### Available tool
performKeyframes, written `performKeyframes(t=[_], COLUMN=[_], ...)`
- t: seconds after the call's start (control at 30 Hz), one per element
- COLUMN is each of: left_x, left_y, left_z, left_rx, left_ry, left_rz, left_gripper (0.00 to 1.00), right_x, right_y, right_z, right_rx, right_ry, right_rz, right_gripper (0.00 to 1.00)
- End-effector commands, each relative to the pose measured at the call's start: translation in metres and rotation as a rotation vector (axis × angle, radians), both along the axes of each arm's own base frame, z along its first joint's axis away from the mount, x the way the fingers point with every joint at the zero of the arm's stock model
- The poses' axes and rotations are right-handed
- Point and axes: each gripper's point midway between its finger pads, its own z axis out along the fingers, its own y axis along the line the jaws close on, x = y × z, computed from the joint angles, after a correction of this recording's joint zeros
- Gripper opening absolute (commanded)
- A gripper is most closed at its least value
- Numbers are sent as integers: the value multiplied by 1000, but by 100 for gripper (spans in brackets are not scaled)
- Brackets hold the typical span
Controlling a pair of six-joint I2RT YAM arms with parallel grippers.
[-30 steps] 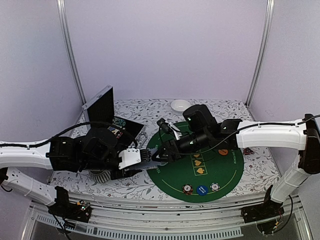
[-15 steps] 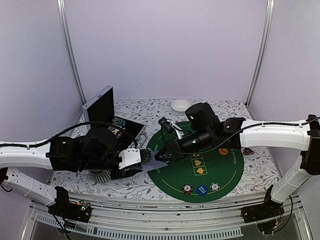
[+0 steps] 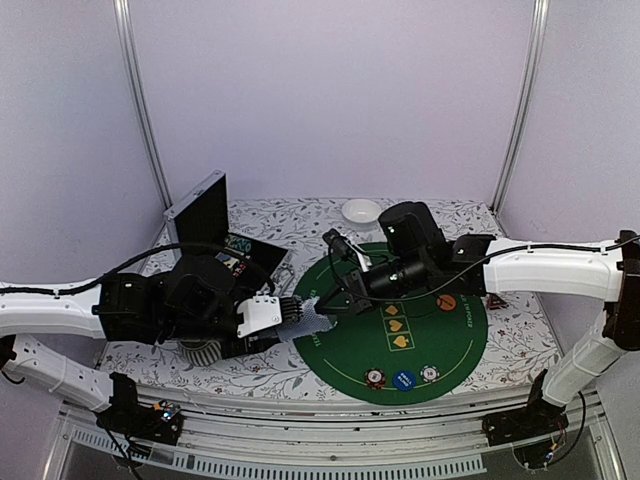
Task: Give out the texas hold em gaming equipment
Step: Pick up the poker card from the face-down deck piles, then distribute the poker card in the big blind area.
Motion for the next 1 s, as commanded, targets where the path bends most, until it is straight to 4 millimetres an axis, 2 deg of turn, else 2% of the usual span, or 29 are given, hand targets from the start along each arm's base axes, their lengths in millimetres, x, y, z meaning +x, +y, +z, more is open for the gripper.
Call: performKeyframes(t=[0.0, 0.23, 0.43, 0.53, 0.67, 0.8, 0.97], left_x=[4, 5, 6, 7, 7, 8, 7], left_y=[0, 0, 0, 0, 1, 1, 0], left_z=[5, 4, 4, 4, 4, 4, 2], left_rx=[-28, -24, -20, -21, -19, -21, -15], left_ry=[-5, -4, 2, 3, 5, 7, 13], left_rz=[14, 19, 20, 26, 31, 31, 30], left_gripper=[52, 52, 52, 53, 53, 53, 53], right_x=[0, -9, -7, 0, 10, 28, 51], right_y=[-9, -13, -28, -46, -70, -109, -158], right_z=[22, 37, 70, 82, 82, 86, 73], right_rx=[49, 89, 154, 173, 165, 148, 65], right_ry=[-22, -35, -104, -134, -135, -158, -179], right_rz=[-14, 22, 4, -51, -125, -248, -415], right_gripper=[2, 2, 2, 2, 2, 2, 2])
